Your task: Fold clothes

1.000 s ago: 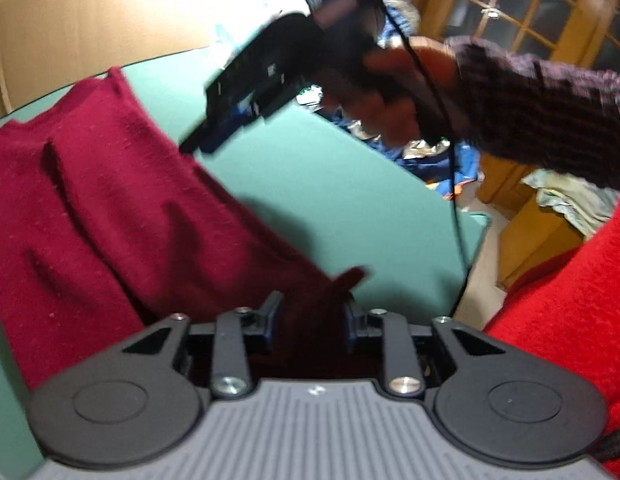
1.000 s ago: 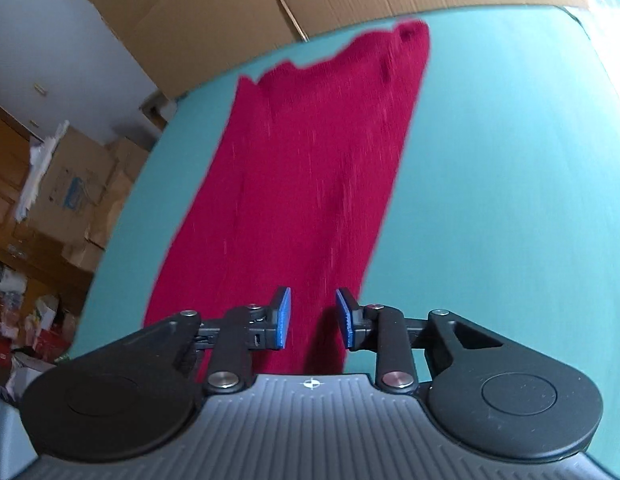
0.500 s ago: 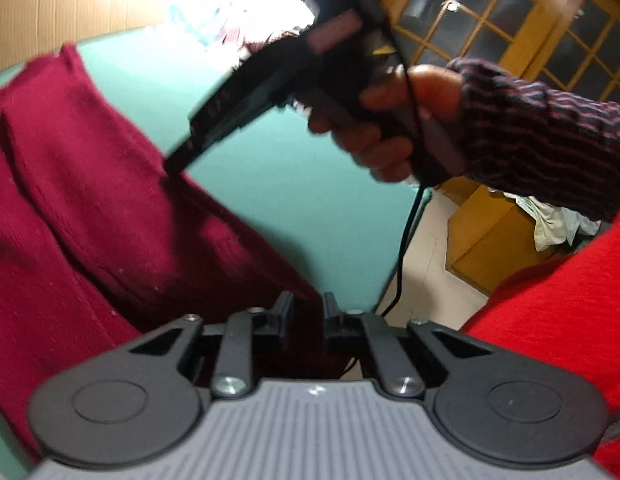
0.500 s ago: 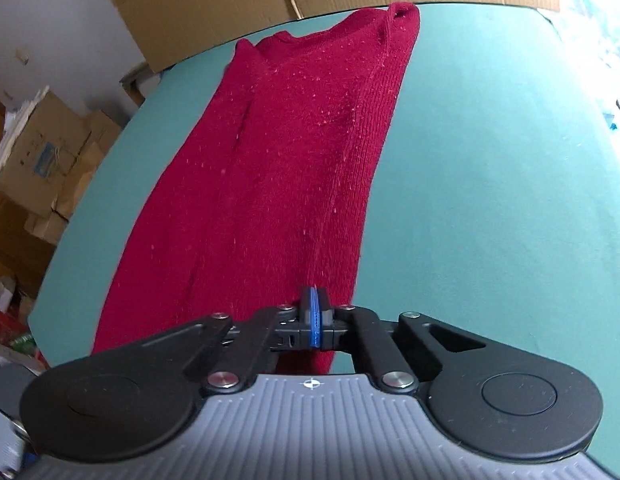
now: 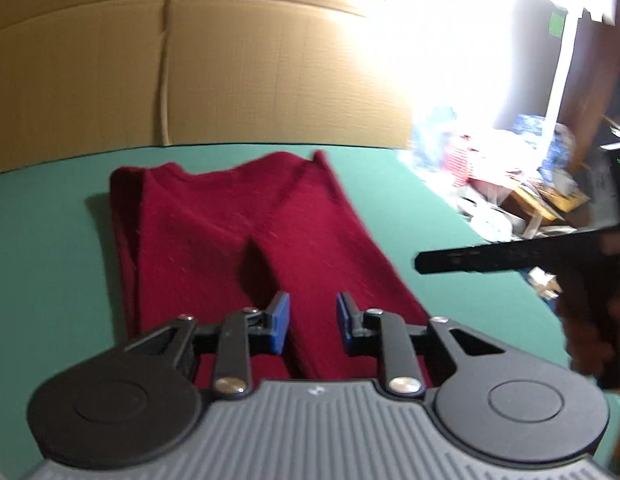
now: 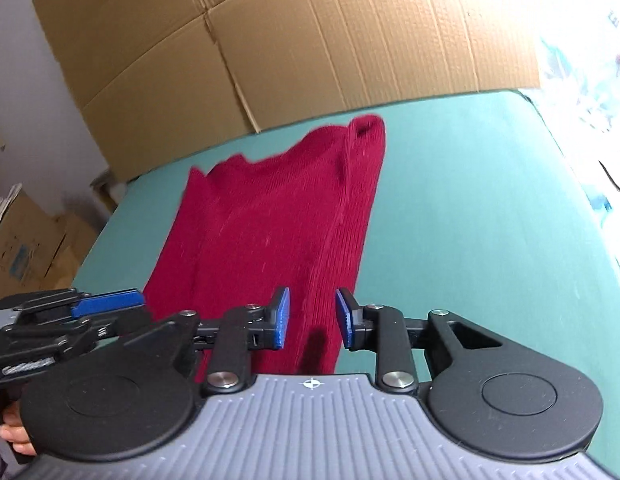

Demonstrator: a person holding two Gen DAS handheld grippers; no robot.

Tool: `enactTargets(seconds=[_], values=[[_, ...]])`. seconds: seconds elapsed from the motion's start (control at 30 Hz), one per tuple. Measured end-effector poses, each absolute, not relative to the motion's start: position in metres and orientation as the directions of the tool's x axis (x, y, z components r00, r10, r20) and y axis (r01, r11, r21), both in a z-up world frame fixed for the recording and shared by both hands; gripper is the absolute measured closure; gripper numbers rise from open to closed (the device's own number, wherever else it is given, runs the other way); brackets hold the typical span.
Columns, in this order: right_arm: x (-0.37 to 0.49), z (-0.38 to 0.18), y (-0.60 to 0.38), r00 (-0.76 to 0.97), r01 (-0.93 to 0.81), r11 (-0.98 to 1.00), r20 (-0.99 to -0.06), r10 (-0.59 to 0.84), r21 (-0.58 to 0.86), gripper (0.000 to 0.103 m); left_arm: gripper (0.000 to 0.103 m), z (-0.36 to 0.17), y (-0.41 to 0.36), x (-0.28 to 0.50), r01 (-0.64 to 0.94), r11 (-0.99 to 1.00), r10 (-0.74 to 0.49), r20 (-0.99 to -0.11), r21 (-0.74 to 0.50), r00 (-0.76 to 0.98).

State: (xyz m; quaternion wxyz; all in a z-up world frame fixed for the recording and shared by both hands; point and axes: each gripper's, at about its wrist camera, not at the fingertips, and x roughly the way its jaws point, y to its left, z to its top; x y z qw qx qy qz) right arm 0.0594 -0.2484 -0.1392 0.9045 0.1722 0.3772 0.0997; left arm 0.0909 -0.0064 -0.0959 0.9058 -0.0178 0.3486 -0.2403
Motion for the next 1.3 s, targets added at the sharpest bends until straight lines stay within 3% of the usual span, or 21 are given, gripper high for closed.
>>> enactTargets(seconds=[0.07, 0.27, 0.47, 0.5, 0.6, 0.67, 0.8, 0.87, 0.9, 0.93, 1.1, 1.23, 1.3], values=[[0.071, -0.146, -0.251, 0.693, -0.043, 0.920, -0.652, 0.309, 0.390, 0.075, 0.072, -0.103, -0.010, 0.107, 0.419, 0.884, -0.447, -0.629, -0.206, 0.636], [0.084, -0.164, -0.259, 0.667, -0.091, 0.886, -0.633, 0.393, 0.454, 0.079, 0.072, -0.120, -0.016, 0.122, 0.397, 0.885, -0.451, -0.653, -0.242, 0.608], [0.090, -0.172, -0.257, 0.634, -0.121, 0.876, -0.643, 0.431, 0.467, 0.096, 0.073, -0.127, -0.019, 0.127, 0.380, 0.886, -0.453, -0.673, -0.266, 0.584], [0.088, -0.170, -0.259, 0.639, -0.126, 0.874, -0.635, 0.434, 0.470, 0.098, 0.072, -0.126, -0.017, 0.126, 0.374, 0.887, -0.452, -0.670, -0.270, 0.589], [0.082, -0.163, -0.263, 0.656, -0.142, 0.869, -0.613, 0.441, 0.473, 0.098, 0.054, -0.124, -0.009, 0.125, 0.359, 0.898, -0.432, -0.663, -0.254, 0.612], [0.079, -0.161, -0.264, 0.663, -0.144, 0.870, -0.606, 0.439, 0.472, 0.098, 0.052, -0.126, -0.007, 0.129, 0.353, 0.896, -0.437, -0.668, -0.267, 0.603], [0.078, -0.163, -0.265, 0.673, -0.131, 0.875, -0.606, 0.423, 0.466, 0.098, 0.058, -0.131, -0.016, 0.134, 0.374, 0.881, -0.466, -0.675, -0.290, 0.572], [0.076, -0.163, -0.265, 0.680, -0.123, 0.878, -0.606, 0.413, 0.462, 0.098, 0.071, -0.132, -0.018, 0.136, 0.370, 0.875, -0.479, -0.669, -0.311, 0.569], [0.075, -0.162, -0.266, 0.683, -0.119, 0.880, -0.605, 0.408, 0.459, 0.098, 0.091, -0.133, -0.018, 0.137, 0.365, 0.873, -0.484, -0.666, -0.323, 0.568], [0.074, -0.162, -0.266, 0.689, -0.117, 0.882, -0.603, 0.403, 0.456, 0.098, 0.101, -0.133, -0.019, 0.138, 0.360, 0.871, -0.489, -0.662, -0.335, 0.568], [0.069, -0.161, -0.269, 0.712, -0.088, 0.889, -0.596, 0.371, 0.449, 0.098, 0.100, -0.129, -0.016, 0.138, 0.364, 0.845, -0.534, -0.629, -0.391, 0.564], [0.076, -0.176, -0.265, 0.672, -0.060, 0.901, -0.650, 0.354, 0.430, 0.098, 0.100, -0.149, -0.017, 0.151, 0.330, 0.861, -0.509, -0.683, -0.388, 0.524], [0.075, -0.174, -0.265, 0.674, -0.064, 0.897, -0.644, 0.363, 0.438, 0.092, 0.099, -0.143, -0.014, 0.148, 0.344, 0.848, -0.530, -0.665, -0.404, 0.526]])
